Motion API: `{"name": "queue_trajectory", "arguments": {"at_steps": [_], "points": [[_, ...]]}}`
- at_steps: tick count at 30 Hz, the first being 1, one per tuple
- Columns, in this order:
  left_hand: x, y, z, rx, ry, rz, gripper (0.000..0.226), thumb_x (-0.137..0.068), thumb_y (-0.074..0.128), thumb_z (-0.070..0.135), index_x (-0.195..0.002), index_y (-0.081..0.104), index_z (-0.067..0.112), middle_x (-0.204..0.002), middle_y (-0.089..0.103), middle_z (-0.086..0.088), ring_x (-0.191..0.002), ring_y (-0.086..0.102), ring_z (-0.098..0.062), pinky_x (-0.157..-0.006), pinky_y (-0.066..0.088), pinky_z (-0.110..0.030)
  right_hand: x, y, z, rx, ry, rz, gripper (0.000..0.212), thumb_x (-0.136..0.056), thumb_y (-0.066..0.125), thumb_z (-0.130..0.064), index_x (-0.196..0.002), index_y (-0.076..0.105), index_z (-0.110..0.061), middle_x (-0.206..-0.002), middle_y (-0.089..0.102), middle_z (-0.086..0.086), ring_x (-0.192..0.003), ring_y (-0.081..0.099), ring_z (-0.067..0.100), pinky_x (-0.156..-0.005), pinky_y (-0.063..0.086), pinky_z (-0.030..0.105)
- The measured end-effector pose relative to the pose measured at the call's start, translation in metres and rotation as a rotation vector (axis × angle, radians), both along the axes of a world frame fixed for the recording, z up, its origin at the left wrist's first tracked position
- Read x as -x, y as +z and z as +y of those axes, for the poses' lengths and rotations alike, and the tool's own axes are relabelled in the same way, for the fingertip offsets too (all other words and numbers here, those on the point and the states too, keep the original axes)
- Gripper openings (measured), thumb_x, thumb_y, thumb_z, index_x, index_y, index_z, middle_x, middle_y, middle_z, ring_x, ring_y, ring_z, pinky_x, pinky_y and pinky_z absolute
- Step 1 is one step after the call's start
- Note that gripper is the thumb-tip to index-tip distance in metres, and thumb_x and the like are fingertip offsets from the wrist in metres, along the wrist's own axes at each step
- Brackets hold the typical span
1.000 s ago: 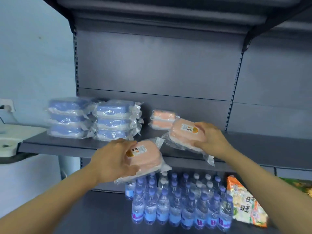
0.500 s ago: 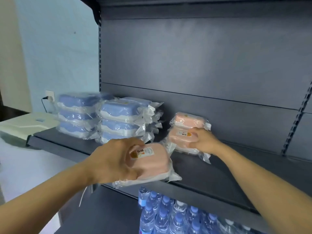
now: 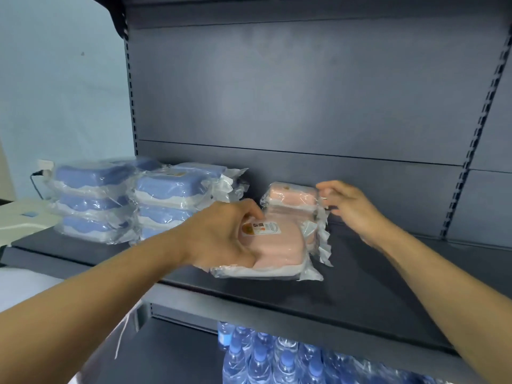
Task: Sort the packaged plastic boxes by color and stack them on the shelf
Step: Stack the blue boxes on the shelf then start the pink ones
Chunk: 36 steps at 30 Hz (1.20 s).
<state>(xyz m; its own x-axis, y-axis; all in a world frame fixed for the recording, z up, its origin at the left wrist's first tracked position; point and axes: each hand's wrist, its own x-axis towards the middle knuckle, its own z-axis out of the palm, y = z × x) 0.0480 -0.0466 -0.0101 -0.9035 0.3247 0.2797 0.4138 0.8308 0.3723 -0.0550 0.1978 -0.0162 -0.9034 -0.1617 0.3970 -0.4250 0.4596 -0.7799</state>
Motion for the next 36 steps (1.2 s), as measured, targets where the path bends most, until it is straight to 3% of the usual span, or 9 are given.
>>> {"name": "queue_trajectory", "arguments": {"at_steps": [3, 6, 8, 13, 19, 23, 25, 29, 36], "points": [[0.034, 0.018, 0.020, -0.027, -0.016, -0.019, 0.053, -0.068, 0.076, 0.025, -0.114, 0.051, 0.028, -0.097, 0.061, 0.007, -0.086, 0.059, -0.012, -0.072, 0.048, -0.023, -0.021, 0.011, 0.016, -0.020, 0.309, -0.175, 0.046, -0.087, 0.050, -0.052, -0.130, 0.048, -0.034, -0.135, 0.051, -0.012, -0.123, 0.048, 0.004, -0.103, 0.039, 0.028], [0.064, 0.032, 0.038, -0.065, -0.044, -0.061, 0.050, -0.070, 0.074, 0.021, -0.114, 0.051, 0.029, -0.096, 0.060, 0.009, -0.083, 0.058, -0.009, -0.067, 0.044, -0.019, -0.021, 0.010, 0.021, -0.249, 0.333, -0.151, 0.081, -0.069, 0.079, -0.047, -0.137, 0.037, -0.043, -0.135, 0.042, -0.020, -0.124, 0.044, -0.001, -0.101, 0.039, 0.022], [0.079, 0.036, 0.045, -0.064, -0.054, -0.083, 0.051, -0.070, 0.073, 0.018, -0.115, 0.051, 0.030, -0.094, 0.059, 0.013, -0.081, 0.057, -0.005, -0.066, 0.043, -0.018, -0.010, 0.004, 0.018, -0.308, 0.240, -0.081, 0.089, -0.063, 0.083, -0.041, -0.138, 0.035, -0.044, -0.134, 0.041, -0.017, -0.120, 0.047, 0.004, -0.101, 0.043, 0.027], [0.106, 0.025, 0.053, -0.176, -0.012, -0.049, 0.052, -0.075, 0.073, 0.014, -0.120, 0.051, 0.025, -0.107, 0.059, 0.007, -0.099, 0.058, -0.012, -0.083, 0.047, -0.020, 0.023, -0.007, 0.010, -0.176, 0.050, 0.038, 0.080, -0.065, 0.084, -0.026, -0.134, 0.045, -0.035, -0.128, 0.047, -0.008, -0.110, 0.053, 0.011, -0.095, 0.048, 0.032], [0.116, -0.016, 0.052, -0.227, 0.242, 0.003, 0.063, -0.083, 0.067, 0.025, -0.136, 0.033, 0.013, -0.129, 0.049, -0.008, -0.112, 0.051, -0.024, -0.084, 0.038, -0.022, 0.041, -0.026, 0.004, -0.206, 0.003, -0.047, 0.075, -0.068, 0.081, -0.032, -0.135, 0.045, -0.033, -0.134, 0.046, -0.008, -0.119, 0.048, 0.012, -0.100, 0.044, 0.032], [0.111, -0.034, 0.052, -0.260, 0.258, -0.010, 0.051, -0.093, 0.052, 0.026, -0.135, 0.030, 0.008, -0.125, 0.056, -0.012, -0.109, 0.054, -0.027, -0.089, 0.044, -0.030, 0.036, -0.029, 0.003, -0.362, -0.032, -0.041, 0.072, -0.081, 0.069, -0.041, -0.144, 0.035, -0.031, -0.142, 0.030, -0.002, -0.133, 0.030, 0.017, -0.108, 0.032, 0.032], [0.109, -0.038, 0.052, -0.252, 0.240, -0.019, 0.056, -0.092, 0.056, 0.026, -0.137, 0.028, 0.009, -0.126, 0.054, -0.009, -0.112, 0.052, -0.026, -0.089, 0.040, -0.027, 0.032, -0.029, 0.000, -0.488, -0.104, -0.004, 0.071, -0.086, 0.061, -0.048, -0.146, 0.029, -0.030, -0.140, 0.024, 0.000, -0.134, 0.020, 0.021, -0.111, 0.026, 0.036], [0.112, -0.045, 0.052, -0.148, 0.257, 0.001, 0.066, -0.085, 0.062, 0.015, -0.138, 0.024, 0.013, -0.133, 0.048, -0.011, -0.119, 0.050, -0.028, -0.095, 0.040, -0.034, 0.027, -0.032, -0.007, -0.701, -0.247, 0.110, 0.074, -0.087, 0.047, -0.061, -0.149, 0.023, -0.028, -0.140, 0.027, 0.000, -0.130, 0.021, 0.025, -0.109, 0.023, 0.038], [0.101, -0.039, 0.053, -0.130, 0.318, -0.004, 0.089, -0.083, 0.063, 0.008, -0.149, 0.003, 0.011, -0.147, 0.029, -0.016, -0.132, 0.039, -0.031, -0.106, 0.034, -0.036, 0.003, -0.025, -0.009, -0.694, -0.276, 0.125, 0.079, -0.089, 0.046, -0.058, -0.150, 0.015, -0.019, -0.151, 0.020, 0.004, -0.138, 0.012, 0.026, -0.113, 0.017, 0.039]]}}
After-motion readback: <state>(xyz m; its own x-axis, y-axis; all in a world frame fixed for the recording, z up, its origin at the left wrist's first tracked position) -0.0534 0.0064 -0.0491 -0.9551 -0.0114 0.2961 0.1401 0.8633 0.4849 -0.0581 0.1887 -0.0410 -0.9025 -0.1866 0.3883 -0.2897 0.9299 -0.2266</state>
